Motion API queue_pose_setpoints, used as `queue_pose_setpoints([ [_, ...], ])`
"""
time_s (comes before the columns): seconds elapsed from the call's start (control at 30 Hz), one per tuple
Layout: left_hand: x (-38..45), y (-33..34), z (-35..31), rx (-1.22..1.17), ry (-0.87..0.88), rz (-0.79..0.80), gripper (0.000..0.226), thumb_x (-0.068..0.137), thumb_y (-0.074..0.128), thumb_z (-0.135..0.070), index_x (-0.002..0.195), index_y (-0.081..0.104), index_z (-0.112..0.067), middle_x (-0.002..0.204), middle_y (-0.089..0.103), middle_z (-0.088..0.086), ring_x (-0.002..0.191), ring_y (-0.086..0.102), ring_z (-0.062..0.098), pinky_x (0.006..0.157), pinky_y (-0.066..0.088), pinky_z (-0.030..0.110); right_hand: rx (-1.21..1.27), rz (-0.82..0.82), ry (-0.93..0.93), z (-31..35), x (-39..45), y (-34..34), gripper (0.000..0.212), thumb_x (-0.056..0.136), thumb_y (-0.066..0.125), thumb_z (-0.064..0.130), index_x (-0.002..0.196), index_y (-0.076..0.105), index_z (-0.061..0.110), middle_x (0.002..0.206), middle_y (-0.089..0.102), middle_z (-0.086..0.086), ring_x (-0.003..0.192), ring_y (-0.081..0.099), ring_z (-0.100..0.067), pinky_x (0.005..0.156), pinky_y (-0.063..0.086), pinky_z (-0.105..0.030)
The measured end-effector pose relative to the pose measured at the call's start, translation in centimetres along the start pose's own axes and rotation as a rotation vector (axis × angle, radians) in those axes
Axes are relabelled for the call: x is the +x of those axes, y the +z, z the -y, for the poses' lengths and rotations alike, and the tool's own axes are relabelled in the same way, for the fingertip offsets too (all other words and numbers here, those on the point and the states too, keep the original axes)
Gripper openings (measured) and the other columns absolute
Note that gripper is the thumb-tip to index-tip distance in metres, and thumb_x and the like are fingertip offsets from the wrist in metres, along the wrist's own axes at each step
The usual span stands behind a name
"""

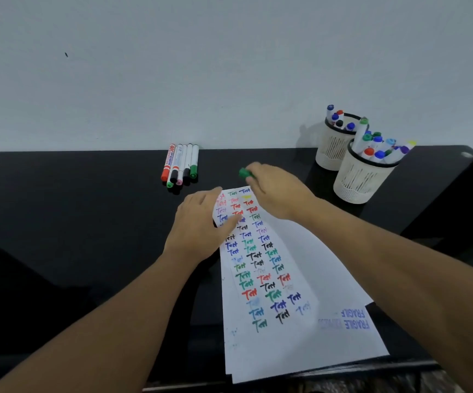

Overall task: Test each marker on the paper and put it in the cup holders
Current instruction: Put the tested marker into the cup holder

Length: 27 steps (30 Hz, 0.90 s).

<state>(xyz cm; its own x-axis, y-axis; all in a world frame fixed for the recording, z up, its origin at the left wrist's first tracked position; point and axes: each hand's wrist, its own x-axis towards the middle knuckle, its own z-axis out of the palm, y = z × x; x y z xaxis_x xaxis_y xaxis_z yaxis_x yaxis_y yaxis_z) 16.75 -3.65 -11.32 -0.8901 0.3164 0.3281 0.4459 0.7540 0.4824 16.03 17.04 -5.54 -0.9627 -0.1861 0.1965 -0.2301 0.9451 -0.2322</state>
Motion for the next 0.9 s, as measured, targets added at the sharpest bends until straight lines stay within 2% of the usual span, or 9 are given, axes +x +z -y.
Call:
queue_pose_setpoints([
  [0.1, 0.0, 0.0, -0.1, 0.016, 0.015, -0.010, 0.076, 0.093, 0.059, -0.056, 0.155, 0.034, -0.020, 0.142, 0.050, 0.001, 0.131, 0.041, 0.017, 0.111, 0.037, 0.041, -0.162, 0.083, -0.061, -0.2, -1.9, -0.3, 0.035, 0.111, 0.031, 0.044, 0.138, 0.049, 0.029, 0.110, 0.065, 0.001, 0.094, 0.062, -0.017, 0.076, 0.054, -0.040],
  [0.17, -0.2, 0.0, -0.1, 0.017, 0.052, -0.023, 0.070, 0.096, 0.059, -0.051, 0.155, 0.035, -0.021, 0.140, 0.052, 0.000, 0.129, 0.043, 0.016, 0.109, 0.038, 0.038, -0.214, 0.108, -0.077, -0.4, -2.8, -0.3, 0.035, 0.110, 0.028, 0.051, 0.134, 0.049, 0.035, 0.109, 0.069, 0.007, 0.089, 0.065, -0.012, 0.064, 0.051, -0.031],
  [0.23, -0.3, 0.1, 0.0, 0.034, 0.117, -0.039, 0.064, 0.097, 0.059, -0.047, 0.152, 0.041, -0.020, 0.135, 0.057, -0.001, 0.125, 0.046, 0.016, 0.105, 0.038, 0.035, -0.256, 0.114, -0.100, -0.3, -3.4, -0.2, 0.039, 0.109, 0.025, 0.056, 0.134, 0.050, 0.040, 0.110, 0.072, 0.010, 0.089, 0.067, -0.012, 0.060, 0.049, -0.029],
  [0.37, -0.3, 0.4, 0.3, 0.067, 0.228, -0.077, 0.048, 0.099, 0.058, -0.042, 0.141, 0.056, -0.020, 0.128, 0.063, -0.001, 0.119, 0.052, 0.019, 0.101, 0.046, 0.042, -0.234, 0.099, -0.129, 0.2, -3.7, 0.1, 0.044, 0.107, 0.028, 0.060, 0.141, 0.052, 0.044, 0.116, 0.072, 0.010, 0.099, 0.068, -0.014, 0.069, 0.049, -0.031],
  [0.6, -0.3, 0.5, 0.6, 0.089, 0.304, -0.115, 0.028, 0.101, 0.058, -0.026, 0.126, 0.066, -0.014, 0.119, 0.065, 0.002, 0.111, 0.055, 0.024, 0.094, 0.049, 0.045, -0.151, 0.142, -0.072, 1.0, -3.8, 0.5, 0.041, 0.103, 0.037, 0.064, 0.122, 0.054, 0.031, 0.101, 0.070, 0.010, 0.085, 0.066, -0.012, 0.073, 0.055, -0.033],
  [0.7, -0.3, 0.4, 0.5, 0.072, 0.217, -0.102, 0.025, 0.102, 0.058, -0.026, 0.122, 0.066, -0.013, 0.117, 0.065, 0.001, 0.109, 0.053, 0.019, 0.094, 0.048, 0.041, -0.018, 0.060, 0.005, 0.8, -4.6, 0.4, 0.032, 0.107, 0.042, 0.047, 0.132, 0.040, 0.027, 0.082, 0.063, 0.009, 0.072, 0.063, -0.013, 0.065, 0.055, -0.037],
  [0.77, -0.3, 0.4, 0.5, 0.069, 0.149, -0.065, 0.028, 0.101, 0.058, -0.030, 0.123, 0.065, -0.015, 0.118, 0.063, -0.001, 0.111, 0.051, 0.016, 0.095, 0.045, 0.036, 0.134, 0.018, 0.064, 0.4, -5.1, 0.2, 0.023, 0.109, 0.039, 0.027, 0.131, 0.035, 0.024, 0.071, 0.055, 0.002, 0.063, 0.054, -0.014, 0.058, 0.046, -0.039],
  [0.83, -0.4, 0.2, 0.5, 0.054, 0.089, -0.015, 0.032, 0.100, 0.058, -0.034, 0.127, 0.064, -0.018, 0.124, 0.062, -0.003, 0.116, 0.049, 0.015, 0.098, 0.043, 0.034, 0.220, 0.009, 0.089, 0.2, -5.5, -0.4, 0.020, 0.110, 0.036, 0.018, 0.129, 0.041, 0.023, 0.079, 0.058, -0.001, 0.070, 0.056, -0.015, 0.062, 0.045, -0.035],
  [0.9, -0.5, -0.1, 0.4, 0.002, 0.024, 0.053, 0.045, 0.100, 0.057, -0.039, 0.143, 0.053, -0.024, 0.140, 0.054, -0.001, 0.128, 0.044, 0.016, 0.107, 0.041, 0.036, 0.321, -0.003, 0.140, 0.2, -5.7, -0.6, 0.024, 0.111, 0.036, 0.016, 0.122, 0.056, 0.022, 0.104, 0.067, 0.002, 0.094, 0.063, -0.015, 0.079, 0.054, -0.034],
])
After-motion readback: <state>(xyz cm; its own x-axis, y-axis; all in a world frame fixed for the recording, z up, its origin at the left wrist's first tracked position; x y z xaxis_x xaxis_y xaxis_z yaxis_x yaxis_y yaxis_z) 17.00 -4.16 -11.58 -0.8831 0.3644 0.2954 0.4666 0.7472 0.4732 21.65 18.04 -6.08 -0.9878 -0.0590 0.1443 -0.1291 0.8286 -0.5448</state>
